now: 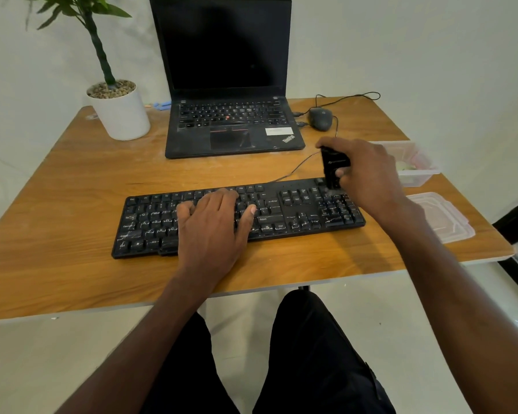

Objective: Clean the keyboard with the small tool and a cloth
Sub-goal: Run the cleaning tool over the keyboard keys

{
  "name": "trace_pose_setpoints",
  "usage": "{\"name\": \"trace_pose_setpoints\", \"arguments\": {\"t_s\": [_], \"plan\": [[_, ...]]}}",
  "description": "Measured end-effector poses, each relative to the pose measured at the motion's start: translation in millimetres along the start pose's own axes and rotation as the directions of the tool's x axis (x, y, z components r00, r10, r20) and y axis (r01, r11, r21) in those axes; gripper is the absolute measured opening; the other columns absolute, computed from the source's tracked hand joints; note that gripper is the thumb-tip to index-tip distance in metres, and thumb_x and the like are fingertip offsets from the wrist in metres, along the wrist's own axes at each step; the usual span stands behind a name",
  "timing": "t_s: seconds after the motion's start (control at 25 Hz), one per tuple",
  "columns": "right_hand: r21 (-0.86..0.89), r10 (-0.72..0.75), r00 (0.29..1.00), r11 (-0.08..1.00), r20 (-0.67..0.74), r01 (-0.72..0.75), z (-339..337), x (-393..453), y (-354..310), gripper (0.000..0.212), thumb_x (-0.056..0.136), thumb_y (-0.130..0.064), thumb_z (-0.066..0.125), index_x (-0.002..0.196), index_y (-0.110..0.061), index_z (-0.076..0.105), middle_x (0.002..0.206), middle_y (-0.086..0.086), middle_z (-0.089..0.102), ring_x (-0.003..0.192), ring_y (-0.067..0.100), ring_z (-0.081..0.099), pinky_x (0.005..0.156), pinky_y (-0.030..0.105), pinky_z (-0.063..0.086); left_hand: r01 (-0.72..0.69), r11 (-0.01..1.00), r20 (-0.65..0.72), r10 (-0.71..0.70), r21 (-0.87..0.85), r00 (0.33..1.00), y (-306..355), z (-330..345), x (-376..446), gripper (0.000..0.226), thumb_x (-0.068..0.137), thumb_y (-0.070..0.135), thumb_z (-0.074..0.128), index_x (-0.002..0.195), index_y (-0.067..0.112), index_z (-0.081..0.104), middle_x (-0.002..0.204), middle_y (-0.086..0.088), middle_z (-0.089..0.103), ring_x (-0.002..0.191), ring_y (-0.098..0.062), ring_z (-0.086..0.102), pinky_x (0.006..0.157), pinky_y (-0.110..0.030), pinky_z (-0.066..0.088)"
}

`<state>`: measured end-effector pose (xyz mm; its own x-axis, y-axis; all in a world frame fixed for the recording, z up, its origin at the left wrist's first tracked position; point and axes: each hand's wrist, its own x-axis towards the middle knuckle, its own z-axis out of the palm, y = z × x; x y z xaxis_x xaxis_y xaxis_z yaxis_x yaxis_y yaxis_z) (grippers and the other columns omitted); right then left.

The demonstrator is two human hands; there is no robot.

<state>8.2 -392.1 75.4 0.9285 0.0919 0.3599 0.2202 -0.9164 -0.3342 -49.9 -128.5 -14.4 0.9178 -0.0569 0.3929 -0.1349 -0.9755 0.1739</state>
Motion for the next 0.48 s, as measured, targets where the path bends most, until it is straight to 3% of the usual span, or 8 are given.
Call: {"name": "trace_pose_setpoints", "arguments": {"t_s": [0.08,0.24,0.4,0.48], "plan": [[0.004,0.005,1.0,1.0,-0.007,-0.005,-1.2,0.9,-0.5,0.068,0.087,0.006,0.067,0.137,-0.039,0.06,0.132,0.007,0.065,0.12,0.028,0.061,0.084,0.032,0.047,0.0,1.0,0.0,0.0,0.005,1.0,-0.3,0.2,-0.1,0.044,0.11,0.057,0.038,0.128,0.024,0.06,0.124,0.002,0.069,0.11,-0.02,0.065,0.097,-0.043,0.028],[0.271,-0.121,0.977,0.96,0.176,0.07,0.3,-0.8,-8.7,0.065,0.086,0.012,0.066,0.126,-0.04,0.064,0.129,-0.002,0.064,0.117,0.019,0.059,0.075,0.017,0.048,0.002,1.0,0.004,-0.002,0.001,1.0,-0.5,0.2,0.1,0.045,0.11,0.058,0.038,0.129,0.023,0.06,0.125,0.002,0.069,0.111,-0.02,0.064,0.097,-0.043,0.027],[0.074,-0.003,1.0,0.997,0.019,0.002,-2.7,0.1,0.7,0.062,0.085,0.009,0.068,0.126,-0.037,0.066,0.124,-0.001,0.064,0.114,0.02,0.059,0.067,0.015,0.038,0.004,1.0,0.009,-0.004,0.002,1.0,-0.2,0.6,0.2,0.047,0.109,0.059,0.037,0.13,0.023,0.06,0.127,0.002,0.068,0.113,-0.02,0.064,0.098,-0.044,0.029],[0.156,-0.001,0.999,0.988,-0.033,0.006,-0.4,-2.9,-0.9,0.063,0.084,0.012,0.067,0.126,-0.035,0.067,0.128,0.0,0.065,0.118,0.021,0.059,0.069,0.008,0.037,0.002,1.0,0.01,-0.002,0.007,1.0,0.0,0.3,0.3,0.048,0.109,0.06,0.037,0.13,0.023,0.06,0.127,0.002,0.068,0.112,-0.02,0.064,0.099,-0.044,0.028]]}}
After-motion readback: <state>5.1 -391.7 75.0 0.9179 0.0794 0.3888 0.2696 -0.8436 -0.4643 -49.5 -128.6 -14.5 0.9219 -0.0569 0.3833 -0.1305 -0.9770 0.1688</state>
